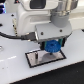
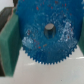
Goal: Insert the blue gear onto the right peg, followed by the red gear
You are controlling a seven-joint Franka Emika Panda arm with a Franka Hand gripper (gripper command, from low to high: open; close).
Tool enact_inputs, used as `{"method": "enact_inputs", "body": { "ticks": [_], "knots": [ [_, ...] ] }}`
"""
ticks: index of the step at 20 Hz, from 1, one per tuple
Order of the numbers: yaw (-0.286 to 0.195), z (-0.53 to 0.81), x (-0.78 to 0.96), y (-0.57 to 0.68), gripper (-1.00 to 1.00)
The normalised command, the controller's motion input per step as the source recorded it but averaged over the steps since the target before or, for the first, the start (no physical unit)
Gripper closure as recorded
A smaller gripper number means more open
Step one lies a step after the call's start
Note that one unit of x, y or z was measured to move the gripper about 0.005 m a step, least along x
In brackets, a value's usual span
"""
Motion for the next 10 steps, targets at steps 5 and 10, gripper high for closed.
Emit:
{"method": "enact_inputs", "body": {
  "ticks": [5, 10],
  "knots": [
    [0.000, 0.23, 0.10, -0.04, 1.00],
    [0.000, 0.13, 0.14, -0.03, 1.00]
  ]
}}
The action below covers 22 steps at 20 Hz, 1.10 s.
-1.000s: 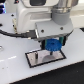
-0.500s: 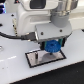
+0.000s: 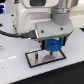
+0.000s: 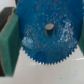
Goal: Insert the blue gear onto the right peg, followed by the red gear
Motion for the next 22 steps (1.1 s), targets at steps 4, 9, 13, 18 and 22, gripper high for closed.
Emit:
{"method": "enact_inputs", "body": {
  "ticks": [4, 9, 13, 18, 22],
  "knots": [
    [0.000, -0.02, 0.14, -0.03, 1.00],
    [0.000, -0.05, 0.14, -0.01, 1.00],
    [0.000, 0.00, 0.26, 0.00, 1.00],
    [0.000, 0.15, 0.38, 0.00, 1.00],
    [0.000, 0.08, 0.11, 0.00, 1.00]
  ]
}}
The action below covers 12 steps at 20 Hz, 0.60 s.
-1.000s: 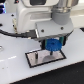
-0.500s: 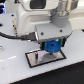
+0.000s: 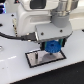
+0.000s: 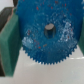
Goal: Insert the blue gear onto the right peg, followed by the red gear
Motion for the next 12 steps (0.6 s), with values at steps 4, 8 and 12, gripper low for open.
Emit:
{"method": "enact_inputs", "body": {
  "ticks": [4, 8, 12],
  "knots": [
    [0.000, 0.29, 0.09, -0.03, 1.00],
    [0.000, 0.24, 0.13, -0.05, 1.00],
    [0.000, -0.05, 0.17, -0.02, 1.00]
  ]
}}
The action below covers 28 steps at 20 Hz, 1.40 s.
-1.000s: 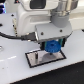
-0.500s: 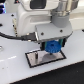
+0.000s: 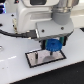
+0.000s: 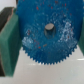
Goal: Insert the blue gear onto the right peg, followed by the red gear
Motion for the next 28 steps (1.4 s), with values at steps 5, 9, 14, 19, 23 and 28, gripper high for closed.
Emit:
{"method": "enact_inputs", "body": {
  "ticks": [5, 9, 14, 19, 23, 28],
  "knots": [
    [0.000, -0.07, 0.13, -0.01, 1.00],
    [0.000, 0.22, 0.09, -0.02, 1.00],
    [0.000, 0.19, 0.08, -0.02, 1.00],
    [0.000, 0.04, 0.23, -0.01, 1.00],
    [0.000, 0.06, 0.31, -0.09, 1.00],
    [0.000, -0.02, 0.17, -0.02, 1.00]
  ]
}}
